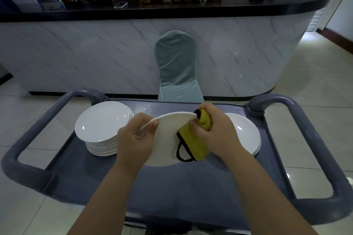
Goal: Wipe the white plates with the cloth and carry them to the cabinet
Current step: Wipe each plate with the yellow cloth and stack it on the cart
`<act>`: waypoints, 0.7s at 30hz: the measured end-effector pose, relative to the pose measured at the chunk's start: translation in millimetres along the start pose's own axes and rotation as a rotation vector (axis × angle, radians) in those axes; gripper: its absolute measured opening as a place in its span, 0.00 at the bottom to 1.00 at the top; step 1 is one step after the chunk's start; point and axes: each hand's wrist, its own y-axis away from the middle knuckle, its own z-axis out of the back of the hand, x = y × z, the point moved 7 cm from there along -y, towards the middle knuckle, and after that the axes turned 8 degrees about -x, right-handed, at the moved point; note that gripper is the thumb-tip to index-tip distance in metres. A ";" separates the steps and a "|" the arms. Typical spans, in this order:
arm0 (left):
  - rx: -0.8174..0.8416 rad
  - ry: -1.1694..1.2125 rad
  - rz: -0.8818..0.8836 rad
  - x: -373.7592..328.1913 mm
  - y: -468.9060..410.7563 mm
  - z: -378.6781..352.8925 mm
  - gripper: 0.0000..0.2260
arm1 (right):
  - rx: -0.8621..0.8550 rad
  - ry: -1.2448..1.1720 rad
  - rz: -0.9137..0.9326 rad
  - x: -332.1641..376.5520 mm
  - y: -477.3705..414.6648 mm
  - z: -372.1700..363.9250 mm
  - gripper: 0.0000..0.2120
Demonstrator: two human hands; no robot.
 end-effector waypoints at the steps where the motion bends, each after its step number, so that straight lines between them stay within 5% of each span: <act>1: 0.027 -0.033 -0.023 -2.4 0.3 -3.2 0.07 | -0.019 0.050 0.046 4.3 1.2 -1.7 0.07; 6: 0.122 -0.220 -0.237 -11.8 -2.5 -13.0 0.09 | -0.003 0.143 0.262 25.7 7.2 -22.8 0.11; 11: -0.160 0.160 0.237 23.6 9.7 -1.3 0.07 | -0.018 -0.122 -0.160 -27.4 -11.2 -8.3 0.11; 14: -0.063 0.152 0.394 48.5 27.7 -17.9 0.07 | 0.005 -0.031 -0.257 -53.8 -3.3 -14.7 0.09; 18: 0.218 -0.302 -0.116 28.8 9.1 -38.3 0.12 | -0.046 0.069 -0.243 -59.5 13.4 -27.5 0.07; 21: 0.415 -0.373 -0.451 -7.8 2.5 -69.1 0.14 | 0.022 0.232 -0.009 -29.3 8.3 -38.6 0.02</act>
